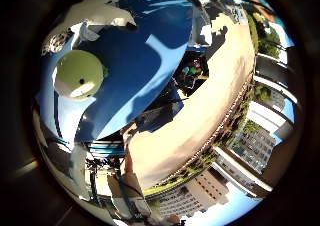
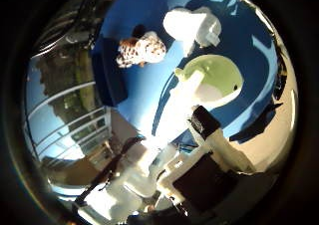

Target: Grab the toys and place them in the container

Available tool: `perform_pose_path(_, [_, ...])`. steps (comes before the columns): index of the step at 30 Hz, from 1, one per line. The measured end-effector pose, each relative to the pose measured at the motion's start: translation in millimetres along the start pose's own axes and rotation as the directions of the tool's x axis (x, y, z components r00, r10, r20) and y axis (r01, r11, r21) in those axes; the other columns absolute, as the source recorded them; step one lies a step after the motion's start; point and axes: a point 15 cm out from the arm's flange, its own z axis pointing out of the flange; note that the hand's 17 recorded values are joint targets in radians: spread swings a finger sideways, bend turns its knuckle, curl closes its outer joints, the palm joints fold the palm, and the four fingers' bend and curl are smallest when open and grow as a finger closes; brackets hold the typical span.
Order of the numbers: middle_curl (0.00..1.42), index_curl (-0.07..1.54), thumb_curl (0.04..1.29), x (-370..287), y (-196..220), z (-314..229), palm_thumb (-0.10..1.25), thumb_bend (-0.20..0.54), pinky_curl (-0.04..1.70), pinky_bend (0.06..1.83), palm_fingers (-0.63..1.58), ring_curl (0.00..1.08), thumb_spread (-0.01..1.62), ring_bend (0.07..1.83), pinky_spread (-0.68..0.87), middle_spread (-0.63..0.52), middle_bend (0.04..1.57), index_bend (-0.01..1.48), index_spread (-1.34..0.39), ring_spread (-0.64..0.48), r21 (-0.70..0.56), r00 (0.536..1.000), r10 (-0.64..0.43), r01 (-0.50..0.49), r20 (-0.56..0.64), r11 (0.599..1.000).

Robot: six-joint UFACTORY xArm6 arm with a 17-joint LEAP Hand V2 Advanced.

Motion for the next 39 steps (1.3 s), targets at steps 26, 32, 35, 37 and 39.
perform_pose_path(26, [0.66,0.09,0.45,-60.4,14.2,74.0,0.84,-0.003,0.21,0.98,0.77,0.62,1.02,1.25,0.36,-0.15,0.77,0.28,-0.28,0.05,-0.014,0.990,-0.136,0.135,-0.029,0.991])
perform_pose_path(32, [0.85,0.08,0.52,-58.6,8.6,66.1,0.94,-0.009,0.35,1.40,0.96,0.73,0.97,1.33,0.29,-0.24,0.93,0.54,-0.46,-0.04,0.059,0.988,-0.134,0.139,-0.080,0.989])
perform_pose_path(35, [0.94,0.08,0.56,-61.0,7.7,63.9,1.01,0.002,0.43,1.54,0.95,0.77,0.96,1.35,0.24,-0.27,1.00,0.69,-0.56,-0.08,0.115,0.986,-0.128,0.140,-0.103,0.984])
perform_pose_path(37, [0.98,0.09,0.58,-62.6,9.5,59.8,1.03,0.004,0.46,1.58,0.94,0.78,0.96,1.36,0.22,-0.29,1.03,0.77,-0.60,-0.09,0.130,0.986,-0.126,0.140,-0.111,0.982])
perform_pose_path(39, [1.03,0.09,0.61,-62.9,10.8,55.5,1.05,-0.001,0.49,1.63,0.91,0.81,0.98,1.39,0.20,-0.30,1.06,0.86,-0.65,-0.10,0.138,0.985,-0.125,0.140,-0.116,0.980])
